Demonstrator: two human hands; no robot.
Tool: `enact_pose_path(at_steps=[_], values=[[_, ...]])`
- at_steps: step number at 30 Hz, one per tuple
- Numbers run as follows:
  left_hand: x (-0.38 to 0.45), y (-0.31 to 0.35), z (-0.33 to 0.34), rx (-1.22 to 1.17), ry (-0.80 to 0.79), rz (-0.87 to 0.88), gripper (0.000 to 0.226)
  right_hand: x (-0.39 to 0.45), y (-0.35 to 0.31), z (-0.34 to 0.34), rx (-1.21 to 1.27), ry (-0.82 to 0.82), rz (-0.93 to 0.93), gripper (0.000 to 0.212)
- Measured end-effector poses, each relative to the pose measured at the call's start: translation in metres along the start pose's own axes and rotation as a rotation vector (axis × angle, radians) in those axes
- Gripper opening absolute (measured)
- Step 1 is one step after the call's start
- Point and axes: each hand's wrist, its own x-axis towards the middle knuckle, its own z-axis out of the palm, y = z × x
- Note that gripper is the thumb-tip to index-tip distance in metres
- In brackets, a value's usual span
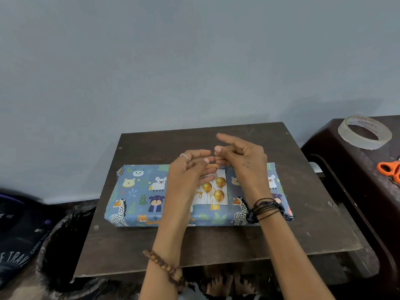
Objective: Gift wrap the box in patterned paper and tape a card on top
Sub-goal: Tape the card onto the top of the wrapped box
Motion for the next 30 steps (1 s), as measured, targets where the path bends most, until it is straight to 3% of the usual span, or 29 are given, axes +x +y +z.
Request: enact_pose_path(at_steps=[3,8,13,18,24,30], values=[[0.001,0.000,-0.002,-0.021,0.006,-0.004,0.016,0.001,0.001,-0.001,0.060,-0.034,0.020,0.050],[0.002,0.000,-0.002,-0.004,0.016,-0.008,0.017,0.002,0.003,-0.005,0.186,-0.103,0.011,0.051],[0.002,-0.001,-0.003,0.004,0.013,-0.012,0.016,0.004,0.001,-0.006,0.089,-0.069,0.015,0.042],[0.002,0.001,-0.002,-0.030,0.011,-0.028,0.015,0.001,-0.002,0.001,0.048,-0.007,0.038,0.006],[0.002,0.000,-0.004,-0.022,-0.010,-0.041,0.014,-0.001,-0.006,0.008,-0.144,0.033,-0.014,0.029],[0.001,0.002,-0.008,-0.090,0.053,-0.009,0.014,-0.004,-0.005,0.028,-0.136,0.001,-0.068,0.003]])
